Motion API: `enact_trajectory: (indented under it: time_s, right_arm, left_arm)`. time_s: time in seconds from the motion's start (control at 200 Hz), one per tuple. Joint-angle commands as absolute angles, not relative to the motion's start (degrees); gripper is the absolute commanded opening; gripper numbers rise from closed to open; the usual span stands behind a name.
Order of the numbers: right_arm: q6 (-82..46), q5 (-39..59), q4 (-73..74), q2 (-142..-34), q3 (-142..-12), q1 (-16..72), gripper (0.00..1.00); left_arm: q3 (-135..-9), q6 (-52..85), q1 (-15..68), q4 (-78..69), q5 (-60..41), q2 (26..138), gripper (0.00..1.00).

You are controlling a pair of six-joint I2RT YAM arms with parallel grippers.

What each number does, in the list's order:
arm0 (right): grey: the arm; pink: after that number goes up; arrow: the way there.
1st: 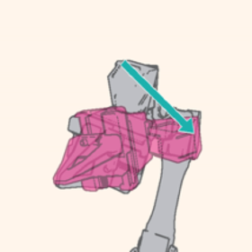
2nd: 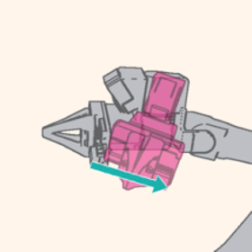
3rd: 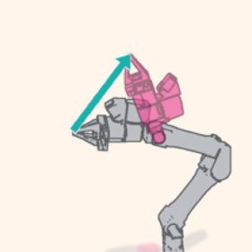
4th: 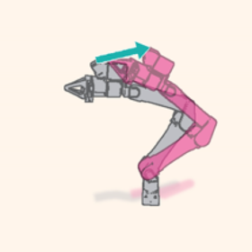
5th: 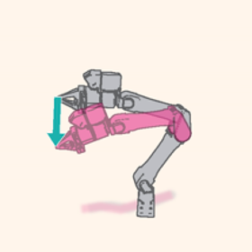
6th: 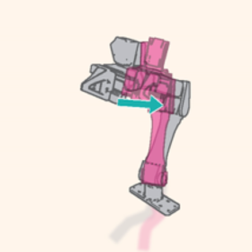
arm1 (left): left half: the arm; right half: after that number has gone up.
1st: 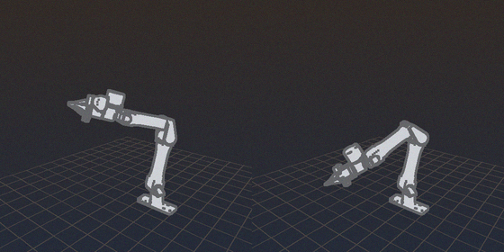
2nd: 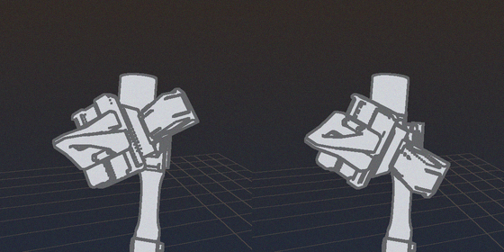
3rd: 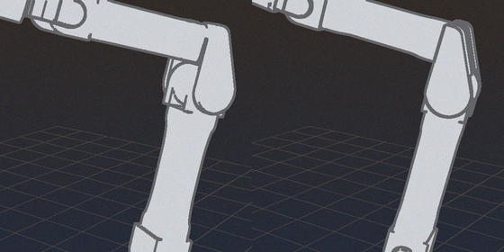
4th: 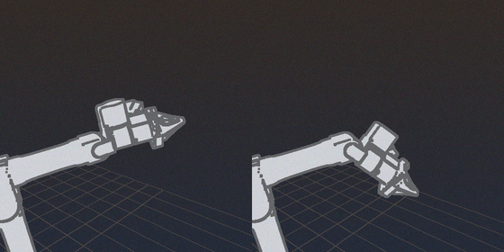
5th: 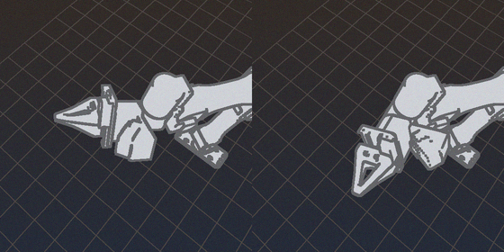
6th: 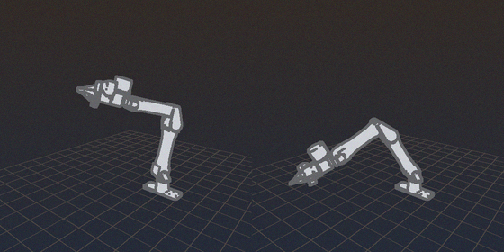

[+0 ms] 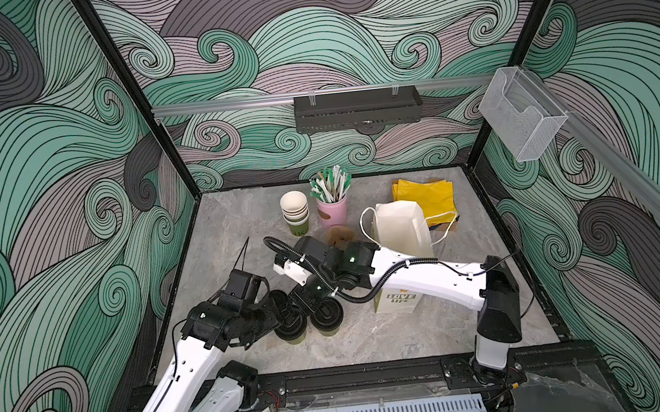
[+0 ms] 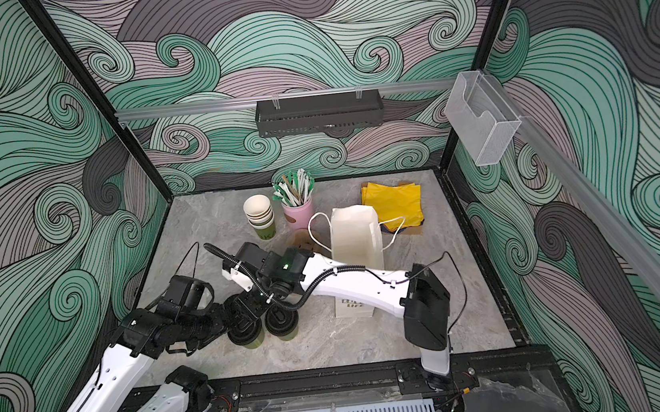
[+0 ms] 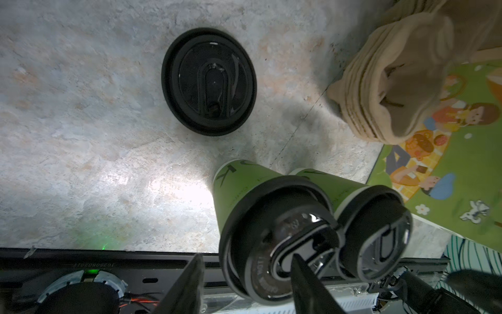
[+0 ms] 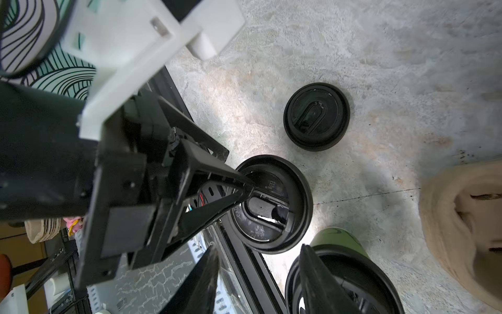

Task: Pack the takeout coffee
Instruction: 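Move the right gripper over the stack of brown pulp cup carriers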

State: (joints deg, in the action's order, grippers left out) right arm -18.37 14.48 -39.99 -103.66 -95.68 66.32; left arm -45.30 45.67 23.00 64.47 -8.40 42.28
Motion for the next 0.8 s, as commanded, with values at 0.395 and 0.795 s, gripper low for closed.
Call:
enact_trajectory:
  time_s: [0.395, 0.795]
  right_arm:
    - [-23.1, -8.9, -45.6, -97.2, -99.0, 64.5, 0.50]
    - [-49.8, -30.8, -60.4, -116.8, -119.3, 62.3, 0.58]
  left_arm:
    - [-55.3, 36.4, 22.7, 54.1, 0.4, 38.7, 0.63]
    - [-56.5, 41.7, 22.6, 53.9, 12.2, 41.9, 0.63]
